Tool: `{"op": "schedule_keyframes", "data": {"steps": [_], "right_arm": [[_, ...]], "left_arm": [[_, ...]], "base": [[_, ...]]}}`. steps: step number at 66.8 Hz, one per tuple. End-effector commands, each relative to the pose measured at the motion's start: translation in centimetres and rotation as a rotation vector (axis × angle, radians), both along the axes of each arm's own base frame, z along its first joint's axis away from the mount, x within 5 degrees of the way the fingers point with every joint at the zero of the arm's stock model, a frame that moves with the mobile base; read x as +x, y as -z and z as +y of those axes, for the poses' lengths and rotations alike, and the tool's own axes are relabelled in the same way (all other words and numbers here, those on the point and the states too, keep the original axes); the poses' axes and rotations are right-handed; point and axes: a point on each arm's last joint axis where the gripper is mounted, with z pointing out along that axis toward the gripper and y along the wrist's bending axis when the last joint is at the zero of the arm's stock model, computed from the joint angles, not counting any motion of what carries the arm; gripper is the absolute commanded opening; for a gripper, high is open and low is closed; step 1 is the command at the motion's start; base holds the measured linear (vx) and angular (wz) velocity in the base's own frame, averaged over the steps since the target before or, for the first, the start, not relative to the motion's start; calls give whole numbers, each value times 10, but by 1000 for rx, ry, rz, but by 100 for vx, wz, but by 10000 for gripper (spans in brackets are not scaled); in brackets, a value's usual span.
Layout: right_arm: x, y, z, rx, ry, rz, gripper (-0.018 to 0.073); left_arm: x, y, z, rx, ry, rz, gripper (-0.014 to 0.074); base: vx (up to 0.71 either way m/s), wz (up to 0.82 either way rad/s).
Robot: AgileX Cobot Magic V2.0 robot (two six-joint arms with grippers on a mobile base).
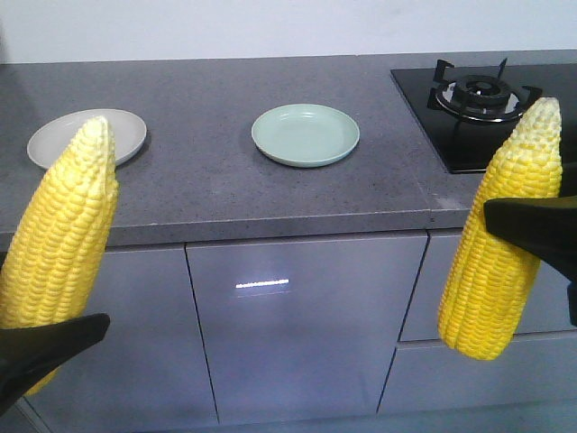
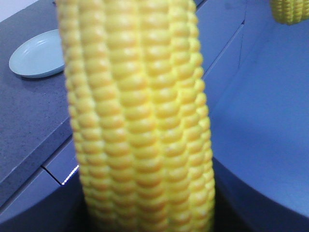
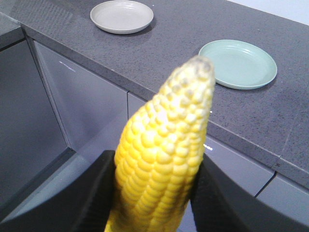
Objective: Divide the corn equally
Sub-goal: 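Drive the base toward the counter with the two empty plates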
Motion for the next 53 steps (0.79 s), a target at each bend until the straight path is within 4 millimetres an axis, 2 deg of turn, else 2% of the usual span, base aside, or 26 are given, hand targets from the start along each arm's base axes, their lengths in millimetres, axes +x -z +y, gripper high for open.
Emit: {"op": "schedule_keyframes", "data": {"steps": [1,53], "right_arm": [[0,-14,0,49,20,-79,112],[0,-14,0,49,20,-79,112]], "left_arm": [[1,-13,0,-70,-22,-52,272],[1,-13,0,-70,-22,-52,272]], "base": [[13,-5],[15,-5]]}}
